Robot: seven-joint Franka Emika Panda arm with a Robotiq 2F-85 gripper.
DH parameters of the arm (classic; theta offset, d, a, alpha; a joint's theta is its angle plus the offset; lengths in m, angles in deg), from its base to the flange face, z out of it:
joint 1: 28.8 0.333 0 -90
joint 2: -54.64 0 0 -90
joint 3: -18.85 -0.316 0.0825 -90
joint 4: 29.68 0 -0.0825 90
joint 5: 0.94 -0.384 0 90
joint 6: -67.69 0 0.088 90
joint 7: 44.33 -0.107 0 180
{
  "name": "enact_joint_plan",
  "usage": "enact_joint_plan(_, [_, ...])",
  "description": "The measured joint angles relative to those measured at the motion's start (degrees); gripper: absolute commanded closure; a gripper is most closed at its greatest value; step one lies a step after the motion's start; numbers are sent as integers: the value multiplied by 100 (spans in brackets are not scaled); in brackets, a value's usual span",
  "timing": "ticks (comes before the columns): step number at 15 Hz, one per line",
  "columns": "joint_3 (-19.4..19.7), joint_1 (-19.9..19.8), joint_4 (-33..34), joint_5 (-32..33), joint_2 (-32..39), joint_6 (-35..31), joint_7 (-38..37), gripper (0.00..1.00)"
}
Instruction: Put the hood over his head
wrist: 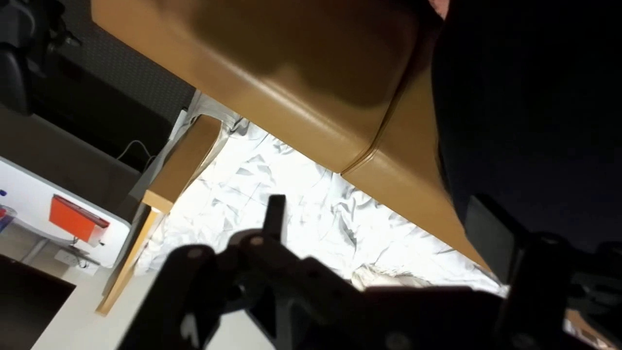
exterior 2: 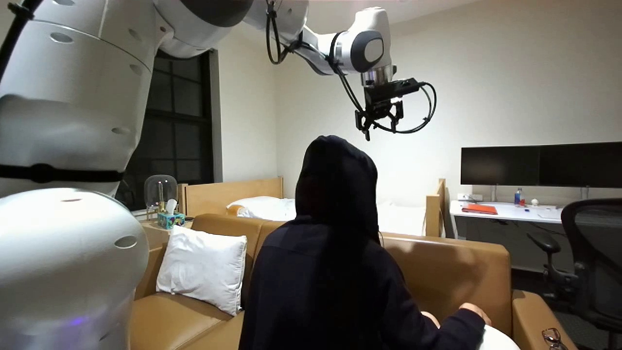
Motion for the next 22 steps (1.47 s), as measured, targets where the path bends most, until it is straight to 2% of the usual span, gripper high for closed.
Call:
enact_joint_plan(5, [109,25,-101,94,-400,-13,-619,0])
enact_joint_plan(8, [108,79,-527,216,-810,-28,-1076,0])
enact_joint_plan(17, [-90,436,-3061,661,-2913,-605,-2195,0])
enact_joint_plan(22, [-112,582,-4255,878,-4133,-640,-2710,0])
